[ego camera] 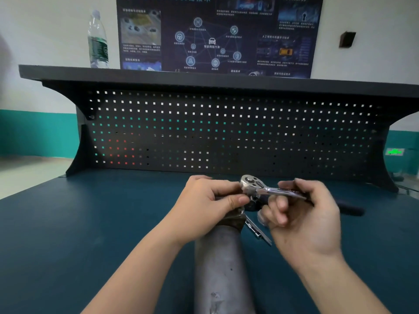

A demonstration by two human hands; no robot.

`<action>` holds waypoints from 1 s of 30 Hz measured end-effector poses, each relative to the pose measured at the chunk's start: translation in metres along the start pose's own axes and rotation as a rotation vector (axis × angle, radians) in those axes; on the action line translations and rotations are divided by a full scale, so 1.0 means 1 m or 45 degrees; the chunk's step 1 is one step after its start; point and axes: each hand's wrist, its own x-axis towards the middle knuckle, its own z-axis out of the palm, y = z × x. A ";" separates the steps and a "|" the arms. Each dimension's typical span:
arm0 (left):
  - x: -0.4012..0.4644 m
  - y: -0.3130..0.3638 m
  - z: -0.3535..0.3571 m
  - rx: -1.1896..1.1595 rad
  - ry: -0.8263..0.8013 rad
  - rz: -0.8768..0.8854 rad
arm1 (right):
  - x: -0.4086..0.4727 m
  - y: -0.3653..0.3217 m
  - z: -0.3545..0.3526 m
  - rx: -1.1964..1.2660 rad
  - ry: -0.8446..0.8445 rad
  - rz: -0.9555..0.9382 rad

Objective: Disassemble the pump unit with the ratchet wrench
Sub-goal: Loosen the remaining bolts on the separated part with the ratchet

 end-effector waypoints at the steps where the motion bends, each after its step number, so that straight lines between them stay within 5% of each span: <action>1: 0.001 -0.001 0.000 -0.005 -0.010 0.011 | 0.007 -0.004 0.000 0.008 -0.021 0.077; 7: 0.002 -0.008 0.004 -0.195 0.021 -0.090 | 0.053 -0.015 0.000 0.028 -0.112 0.633; 10: 0.003 -0.008 0.006 -0.124 0.061 -0.094 | 0.049 -0.014 0.001 0.092 -0.004 0.611; 13: 0.002 -0.007 0.006 -0.128 0.082 -0.084 | 0.021 -0.002 -0.002 -0.026 0.147 0.110; 17: 0.001 -0.004 0.004 -0.183 0.003 -0.090 | -0.028 0.022 -0.006 -0.869 -0.030 -0.977; 20: -0.001 -0.001 -0.001 -0.307 -0.094 -0.103 | -0.039 0.028 -0.009 -1.069 -0.162 -1.144; 23: 0.001 0.001 -0.003 -0.185 -0.162 -0.052 | -0.031 0.021 -0.003 -0.910 -0.144 -0.993; 30: 0.002 0.000 -0.001 -0.064 -0.087 -0.051 | 0.028 -0.005 0.004 -0.016 -0.035 0.071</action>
